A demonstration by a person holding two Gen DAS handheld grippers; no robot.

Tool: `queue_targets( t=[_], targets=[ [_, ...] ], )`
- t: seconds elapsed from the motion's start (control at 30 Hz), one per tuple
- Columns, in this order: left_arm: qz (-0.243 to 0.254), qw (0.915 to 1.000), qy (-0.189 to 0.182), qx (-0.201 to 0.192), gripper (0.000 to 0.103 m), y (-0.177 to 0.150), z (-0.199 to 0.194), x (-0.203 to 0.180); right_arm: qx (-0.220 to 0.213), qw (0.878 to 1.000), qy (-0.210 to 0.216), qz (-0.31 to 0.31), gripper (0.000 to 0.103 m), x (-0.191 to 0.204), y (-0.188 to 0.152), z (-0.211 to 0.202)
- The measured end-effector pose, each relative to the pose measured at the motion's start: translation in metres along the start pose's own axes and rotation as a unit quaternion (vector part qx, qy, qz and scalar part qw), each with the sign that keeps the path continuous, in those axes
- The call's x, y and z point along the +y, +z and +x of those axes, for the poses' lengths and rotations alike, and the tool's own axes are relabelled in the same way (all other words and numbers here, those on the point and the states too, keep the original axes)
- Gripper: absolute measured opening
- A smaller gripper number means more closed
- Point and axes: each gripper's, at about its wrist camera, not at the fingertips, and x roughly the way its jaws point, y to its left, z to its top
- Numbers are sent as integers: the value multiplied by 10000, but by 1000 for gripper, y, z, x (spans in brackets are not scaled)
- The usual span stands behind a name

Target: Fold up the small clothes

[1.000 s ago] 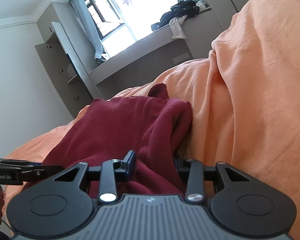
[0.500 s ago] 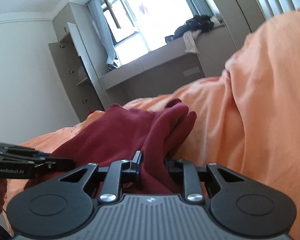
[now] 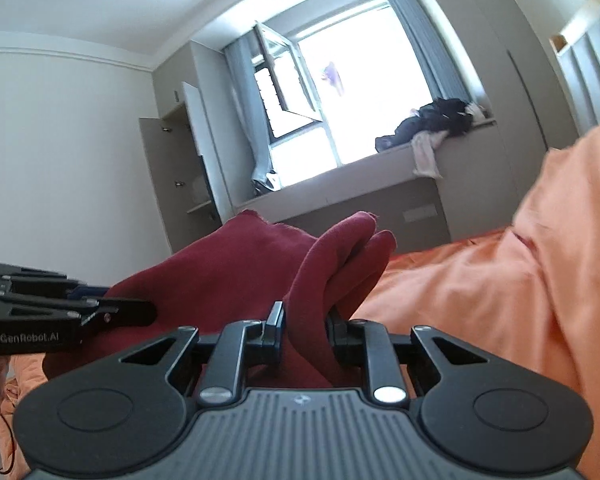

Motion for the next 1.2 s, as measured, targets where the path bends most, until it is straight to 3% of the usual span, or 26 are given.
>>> queue_targets(
  t=[0.23,0.4,0.77,1.0,1.1,1.17,1.2],
  targets=[
    [-370,9980,224,454,24,-24,19,38,524,9986,78,-20,22,18,-15,51],
    [-629,9942,256,837,24,-56,43,54,928,9953,-196,-198,22,21,-39,76],
    [-707,9945,370,681,28,-66,48,50,971,9947,-320,69,29,9,-43,80],
    [-862,9932,409,662,35,-66,45,52,968,9942,-438,151,45,7,-42,76],
    [-995,9920,409,668,47,-65,43,54,942,9938,-555,186,65,4,-42,74],
    [-1198,9896,410,688,65,-65,42,59,907,9939,-600,194,73,3,-42,72],
    [-1332,9878,414,698,69,-66,40,63,897,9939,-626,172,77,3,-42,70]
  ],
)
